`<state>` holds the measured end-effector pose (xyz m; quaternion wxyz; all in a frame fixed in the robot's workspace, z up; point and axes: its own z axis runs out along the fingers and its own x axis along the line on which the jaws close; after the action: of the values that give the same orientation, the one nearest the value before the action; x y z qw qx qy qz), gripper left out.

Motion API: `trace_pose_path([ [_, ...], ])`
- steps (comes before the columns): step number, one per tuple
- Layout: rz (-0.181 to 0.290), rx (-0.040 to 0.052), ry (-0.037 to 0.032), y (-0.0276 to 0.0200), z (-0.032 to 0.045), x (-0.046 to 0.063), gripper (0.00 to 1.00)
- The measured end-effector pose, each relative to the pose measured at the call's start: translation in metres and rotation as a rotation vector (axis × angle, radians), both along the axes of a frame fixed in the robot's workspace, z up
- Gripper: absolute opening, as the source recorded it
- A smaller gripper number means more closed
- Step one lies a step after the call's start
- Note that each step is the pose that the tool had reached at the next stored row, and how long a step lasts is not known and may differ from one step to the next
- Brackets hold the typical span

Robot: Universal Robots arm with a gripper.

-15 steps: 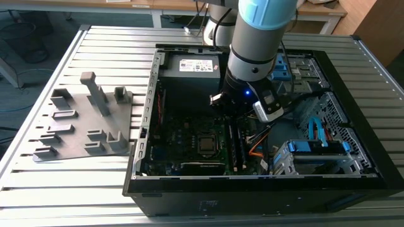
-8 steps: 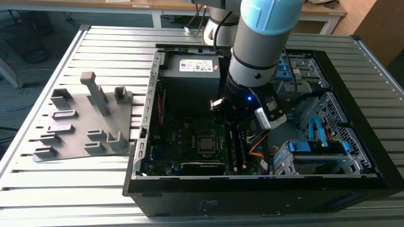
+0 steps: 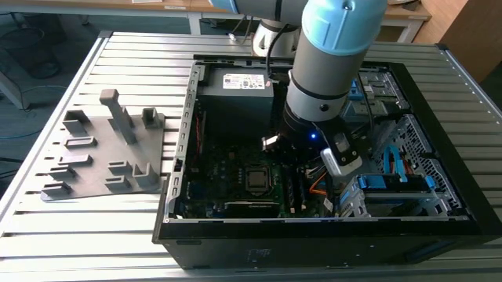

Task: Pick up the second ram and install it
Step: 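Press down the second ram until it locks into place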

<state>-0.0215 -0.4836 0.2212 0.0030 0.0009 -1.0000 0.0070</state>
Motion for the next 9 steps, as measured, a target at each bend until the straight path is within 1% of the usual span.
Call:
trace_pose_path([
  [2,0.0,-0.006,0.0001,-0.0063,-0.0004,0.0,0.1],
  [3,0.0,-0.006,0.0001,-0.0089,-0.0008,0.0,0.1],
  [4,0.0,-0.0062,0.0002,-0.0106,-0.0012,0.0,0.1],
  [6,0.0,-0.0066,0.0003,-0.0127,-0.003,0.0,0.1],
  [9,0.0,-0.0041,0.0004,-0.0142,-0.0062,0.0,0.1],
])
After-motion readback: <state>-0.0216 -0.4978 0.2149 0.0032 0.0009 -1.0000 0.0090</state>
